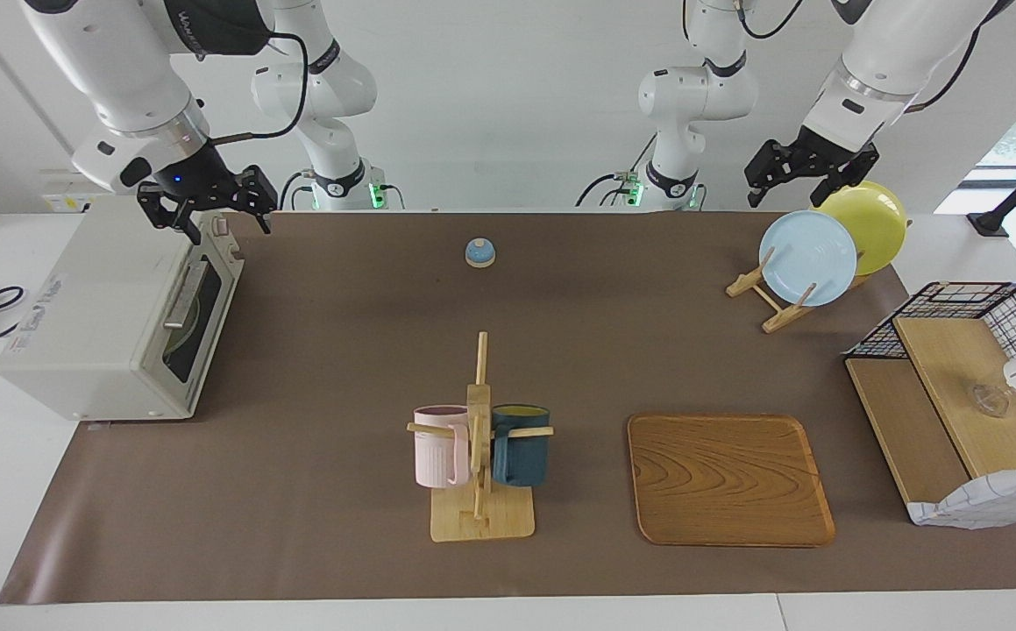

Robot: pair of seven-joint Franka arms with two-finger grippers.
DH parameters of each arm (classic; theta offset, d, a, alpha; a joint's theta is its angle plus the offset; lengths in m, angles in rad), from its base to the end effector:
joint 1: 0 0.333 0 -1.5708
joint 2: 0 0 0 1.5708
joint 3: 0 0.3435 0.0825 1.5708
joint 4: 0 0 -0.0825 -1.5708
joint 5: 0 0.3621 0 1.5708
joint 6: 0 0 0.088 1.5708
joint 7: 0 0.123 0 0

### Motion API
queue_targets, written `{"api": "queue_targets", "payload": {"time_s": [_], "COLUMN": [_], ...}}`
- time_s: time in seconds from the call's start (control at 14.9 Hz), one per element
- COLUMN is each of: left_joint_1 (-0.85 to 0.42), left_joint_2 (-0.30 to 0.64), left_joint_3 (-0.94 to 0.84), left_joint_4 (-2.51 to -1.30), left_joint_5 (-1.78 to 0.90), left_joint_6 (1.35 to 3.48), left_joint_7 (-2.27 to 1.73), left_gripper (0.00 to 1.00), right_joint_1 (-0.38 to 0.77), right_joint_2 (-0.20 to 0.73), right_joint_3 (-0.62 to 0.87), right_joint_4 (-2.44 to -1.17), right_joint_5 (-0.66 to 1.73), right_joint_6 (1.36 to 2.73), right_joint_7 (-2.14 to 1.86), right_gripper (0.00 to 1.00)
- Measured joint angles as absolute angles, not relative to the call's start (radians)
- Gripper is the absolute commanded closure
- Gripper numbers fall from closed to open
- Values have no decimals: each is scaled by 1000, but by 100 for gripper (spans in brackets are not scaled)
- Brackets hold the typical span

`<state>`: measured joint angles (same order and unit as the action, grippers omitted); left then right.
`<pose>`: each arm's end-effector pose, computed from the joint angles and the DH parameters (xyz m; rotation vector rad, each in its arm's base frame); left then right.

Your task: Put corn in oven

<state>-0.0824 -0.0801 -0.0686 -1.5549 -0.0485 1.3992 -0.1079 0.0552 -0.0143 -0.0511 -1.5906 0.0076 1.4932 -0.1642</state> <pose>0.4790 -0.0813 0.6696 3.1057 -0.0763 -0.1254 0.5176 0.0029 0.6283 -3.1129 -0.2631 0.1284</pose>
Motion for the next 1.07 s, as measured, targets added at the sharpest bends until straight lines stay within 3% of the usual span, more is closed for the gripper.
{"api": "queue_targets", "payload": {"time_s": [0.47,1.07], "left_joint_1": [-82,-82], "left_joint_2": [-182,-182], "left_joint_3": [-69,-69], "left_joint_4": [-1554,-1555], "left_joint_5": [-49,-49], "left_joint_6": [1397,1396], "left_joint_7": [-108,-108], "left_gripper": [0,0], "right_joint_1": [42,35], "right_joint_2": [-14,-14], "right_joint_3": [-64,-64], "right_joint_4": [-1590,-1591], "right_joint_5": [8,8], "right_joint_6": [1501,1503], "right_joint_7": [-134,-119], "right_gripper": [0,0]}}
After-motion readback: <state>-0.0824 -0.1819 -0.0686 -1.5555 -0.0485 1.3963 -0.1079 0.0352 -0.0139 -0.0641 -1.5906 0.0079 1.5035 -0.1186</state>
